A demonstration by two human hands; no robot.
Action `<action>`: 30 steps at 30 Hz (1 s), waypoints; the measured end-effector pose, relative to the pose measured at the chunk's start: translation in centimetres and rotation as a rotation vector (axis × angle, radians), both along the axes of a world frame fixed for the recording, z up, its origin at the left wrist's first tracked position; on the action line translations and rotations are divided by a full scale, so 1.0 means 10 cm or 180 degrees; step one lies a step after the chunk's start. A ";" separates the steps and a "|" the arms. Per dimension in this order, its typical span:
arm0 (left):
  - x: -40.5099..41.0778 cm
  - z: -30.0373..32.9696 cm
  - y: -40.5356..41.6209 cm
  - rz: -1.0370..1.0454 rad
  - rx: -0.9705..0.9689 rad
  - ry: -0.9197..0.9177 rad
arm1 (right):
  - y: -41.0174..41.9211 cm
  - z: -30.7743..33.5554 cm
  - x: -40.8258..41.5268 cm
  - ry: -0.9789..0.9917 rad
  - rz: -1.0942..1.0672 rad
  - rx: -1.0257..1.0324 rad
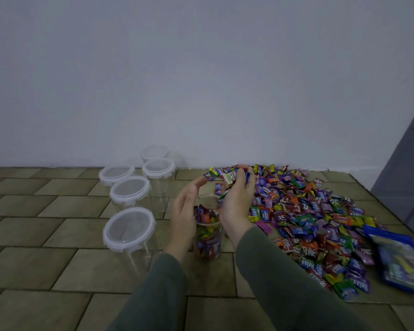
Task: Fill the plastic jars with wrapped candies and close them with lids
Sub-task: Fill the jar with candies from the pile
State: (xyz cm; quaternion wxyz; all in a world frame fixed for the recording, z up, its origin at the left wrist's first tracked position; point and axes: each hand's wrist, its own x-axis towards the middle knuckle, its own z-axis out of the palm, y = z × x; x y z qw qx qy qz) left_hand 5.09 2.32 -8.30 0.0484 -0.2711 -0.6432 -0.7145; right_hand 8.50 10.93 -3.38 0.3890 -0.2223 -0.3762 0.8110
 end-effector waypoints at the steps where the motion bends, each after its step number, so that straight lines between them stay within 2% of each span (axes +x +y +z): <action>1: 0.00 -0.05 0.01 0.0024 0.0068 -0.0190 | 0.01 -0.01 0.00 -0.0012 0.0011 -0.0002; 5: 0.00 -0.16 0.10 -0.0183 0.0501 -0.1594 | 0.05 -0.03 -0.05 -0.0082 0.0146 0.0095; 6: 0.00 -0.17 0.12 -0.0190 0.0569 -0.1752 | 0.06 -0.03 -0.05 -0.0094 0.0207 0.0082; 12: -0.03 -0.14 0.13 -0.0173 0.0566 -0.1955 | 0.07 -0.07 -0.08 -0.0105 0.0590 0.0253; 15: 0.00 -0.10 0.13 -0.0125 0.0627 -0.2083 | 0.07 -0.08 -0.06 -0.0114 0.0537 0.0559; 22: 0.00 -0.12 0.13 -0.0200 0.0572 -0.1957 | 0.06 -0.10 -0.06 -0.0251 0.0467 0.1006; 27: -0.02 -0.15 0.12 -0.0108 0.0502 -0.1807 | 0.04 -0.03 -0.02 -0.0561 0.1037 0.1372; 30: -0.03 -0.14 0.13 -0.0049 0.0541 -0.1676 | 0.07 0.02 0.02 -0.0643 0.1389 0.1973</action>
